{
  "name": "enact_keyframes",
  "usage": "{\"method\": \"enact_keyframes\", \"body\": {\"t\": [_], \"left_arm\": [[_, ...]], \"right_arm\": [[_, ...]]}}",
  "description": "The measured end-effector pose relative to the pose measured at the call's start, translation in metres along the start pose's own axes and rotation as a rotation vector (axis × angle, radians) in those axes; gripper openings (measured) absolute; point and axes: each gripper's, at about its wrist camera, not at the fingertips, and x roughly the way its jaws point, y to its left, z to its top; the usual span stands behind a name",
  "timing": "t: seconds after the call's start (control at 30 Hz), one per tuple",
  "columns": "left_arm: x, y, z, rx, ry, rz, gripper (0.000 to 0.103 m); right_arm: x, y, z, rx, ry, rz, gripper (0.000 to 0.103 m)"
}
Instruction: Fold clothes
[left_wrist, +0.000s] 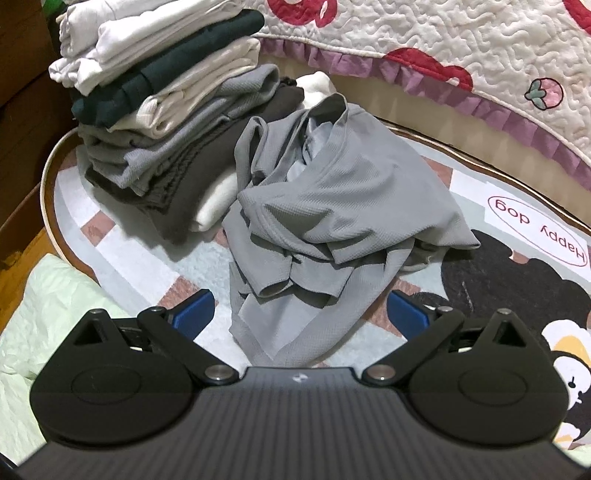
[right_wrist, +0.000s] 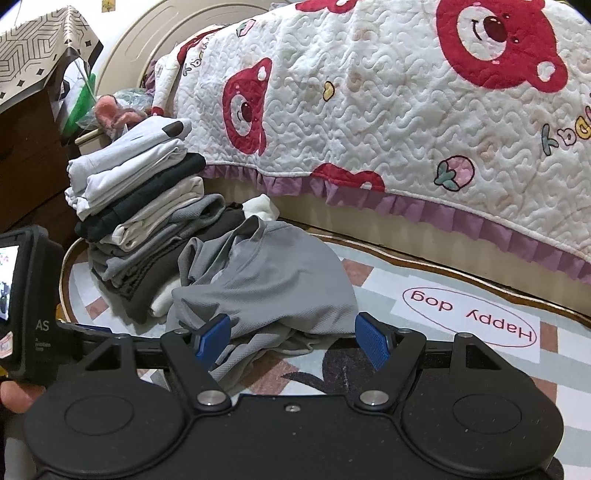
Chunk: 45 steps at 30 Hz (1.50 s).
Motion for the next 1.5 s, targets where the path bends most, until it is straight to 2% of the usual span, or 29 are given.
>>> {"method": "enact_keyframes", "body": {"t": [0.13, 0.5, 1.5], "left_arm": [[0.002, 0.001, 0.000, -0.011, 0.005, -0.013, 0.101], [0.002, 0.002, -0.001, 0.008, -0.022, 0.013, 0.101], [0.009, 0.009, -0.004, 0.001, 0.019, 0.001, 0.101]], "right_arm": [[0.000, 0.003, -0.001, -0.013, 0.002, -0.010, 0.078], [0.001, 0.004, -0.003, -0.007, 0.007, -0.008, 0.079], [0.008, 0.014, -0.010, -0.043, 0.030, -0.003, 0.079]]}}
